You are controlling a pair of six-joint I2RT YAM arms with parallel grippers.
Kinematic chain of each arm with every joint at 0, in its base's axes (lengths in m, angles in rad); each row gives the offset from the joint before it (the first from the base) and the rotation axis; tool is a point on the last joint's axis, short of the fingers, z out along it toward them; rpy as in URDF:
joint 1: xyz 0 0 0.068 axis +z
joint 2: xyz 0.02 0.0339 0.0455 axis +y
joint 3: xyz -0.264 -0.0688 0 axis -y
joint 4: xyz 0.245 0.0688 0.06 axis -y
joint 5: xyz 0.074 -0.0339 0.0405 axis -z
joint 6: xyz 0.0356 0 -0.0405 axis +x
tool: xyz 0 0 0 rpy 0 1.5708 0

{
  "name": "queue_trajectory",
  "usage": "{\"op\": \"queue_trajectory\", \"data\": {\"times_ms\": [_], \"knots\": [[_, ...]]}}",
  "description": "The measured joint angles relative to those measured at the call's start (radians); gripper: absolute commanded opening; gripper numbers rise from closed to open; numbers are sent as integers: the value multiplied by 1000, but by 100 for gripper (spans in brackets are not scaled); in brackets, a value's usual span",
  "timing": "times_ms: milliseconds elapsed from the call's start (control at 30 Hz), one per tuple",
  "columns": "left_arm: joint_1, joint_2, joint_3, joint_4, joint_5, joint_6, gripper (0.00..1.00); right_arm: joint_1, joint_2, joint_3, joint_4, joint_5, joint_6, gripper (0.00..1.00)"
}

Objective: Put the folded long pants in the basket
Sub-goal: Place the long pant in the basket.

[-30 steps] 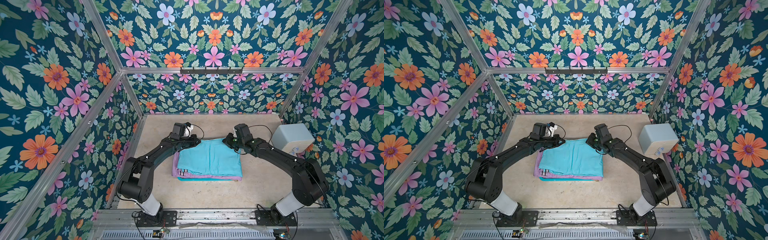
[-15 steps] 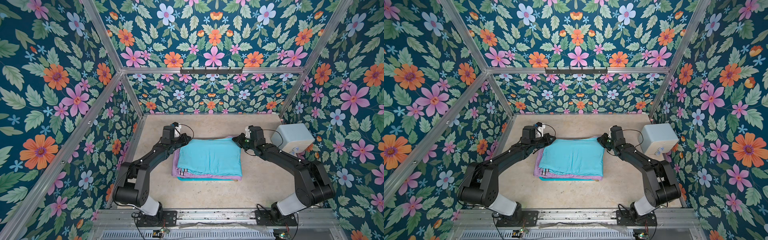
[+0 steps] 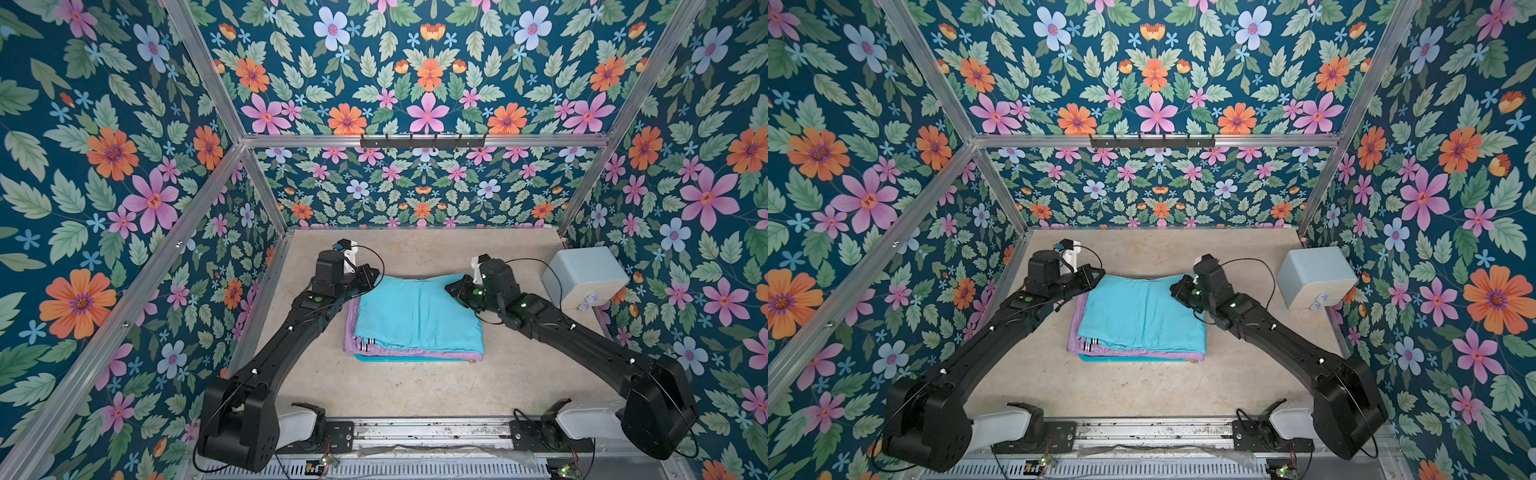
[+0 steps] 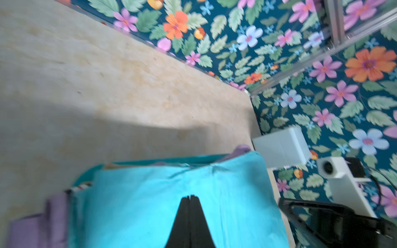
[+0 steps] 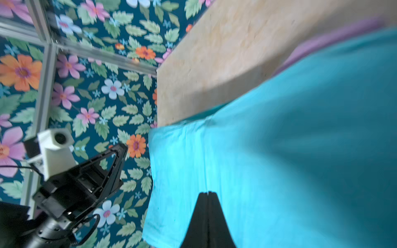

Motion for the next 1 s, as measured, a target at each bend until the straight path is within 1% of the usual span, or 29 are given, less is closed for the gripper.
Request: {"op": "queue_trajectory", "data": {"times_ms": [100, 167, 233, 300, 367, 500, 600, 700, 800, 900, 933, 1000], "knots": [[-108, -47, -99, 10, 0, -20, 0, 110, 34, -19, 17, 67, 37, 0], [-124, -79, -175, 16, -19, -35, 0, 138, 43, -51, 24, 88, 48, 0], [-125, -114, -254, 29, -54, -51, 0, 145, 34, -98, 27, 111, 68, 0], [-128, -151, -312, 45, -69, -54, 0, 143, -11, -164, 29, 144, 67, 0], [-132, -195, -340, 51, -104, -53, 0, 126, -62, -216, 35, 151, 64, 0], [-127, -245, -355, 16, -220, -47, 0, 12, -216, -370, 59, 137, 54, 0], [-126, -247, -354, 0, -275, -43, 0, -80, -321, -457, 77, 80, 32, 0], [-125, -282, -354, -53, -347, -43, 0, -156, -414, -499, 60, 39, 9, 0], [-123, -334, -315, -148, -394, -43, 0, -183, -500, -484, -65, 50, -16, 0], [-121, -377, -254, -193, -389, -43, 0, -183, -554, -422, -153, 23, -23, 0], [-121, -388, -243, -188, -367, -44, 0, -180, -562, -409, -159, 18, -21, 0], [-124, -404, -248, -158, -288, -61, 0, -138, -569, -392, -161, 10, -5, 0]]}}
